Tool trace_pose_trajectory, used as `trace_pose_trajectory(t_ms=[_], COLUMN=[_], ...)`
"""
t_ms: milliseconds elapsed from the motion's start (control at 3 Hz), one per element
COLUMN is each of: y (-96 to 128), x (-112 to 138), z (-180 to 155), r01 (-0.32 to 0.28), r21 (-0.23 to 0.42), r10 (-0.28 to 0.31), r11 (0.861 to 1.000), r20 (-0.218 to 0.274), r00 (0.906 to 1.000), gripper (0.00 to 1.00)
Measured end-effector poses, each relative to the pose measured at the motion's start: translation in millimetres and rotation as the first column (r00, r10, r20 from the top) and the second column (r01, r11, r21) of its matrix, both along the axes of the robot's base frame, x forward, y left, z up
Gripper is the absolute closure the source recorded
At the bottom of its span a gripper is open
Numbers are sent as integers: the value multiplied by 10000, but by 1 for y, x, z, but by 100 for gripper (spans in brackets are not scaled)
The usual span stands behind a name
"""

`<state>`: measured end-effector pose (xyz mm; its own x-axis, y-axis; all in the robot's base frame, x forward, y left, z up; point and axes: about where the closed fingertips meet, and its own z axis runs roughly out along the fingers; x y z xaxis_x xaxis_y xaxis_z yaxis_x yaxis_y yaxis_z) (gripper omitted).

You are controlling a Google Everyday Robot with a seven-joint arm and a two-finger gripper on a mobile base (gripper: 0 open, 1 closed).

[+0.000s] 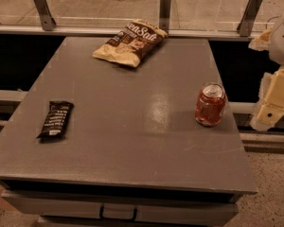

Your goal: Pick coke can

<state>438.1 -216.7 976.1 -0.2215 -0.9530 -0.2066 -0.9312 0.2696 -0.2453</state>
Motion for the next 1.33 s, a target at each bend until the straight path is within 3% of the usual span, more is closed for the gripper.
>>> trace_pose_trajectory(t_ms=[333, 667, 1000, 1333], y=[0, -2, 1, 18], x=[0, 12, 38, 58], z=[0, -9, -38, -62], r01=[0, 67, -31, -268], r21=[0, 621, 2081, 3558], r10=[0, -67, 58, 342], r11=[10000, 9980, 9781, 9342], r20=[2, -7, -123, -145], r00=[10000, 10000, 9999, 9993], gripper=[0, 0, 0, 0])
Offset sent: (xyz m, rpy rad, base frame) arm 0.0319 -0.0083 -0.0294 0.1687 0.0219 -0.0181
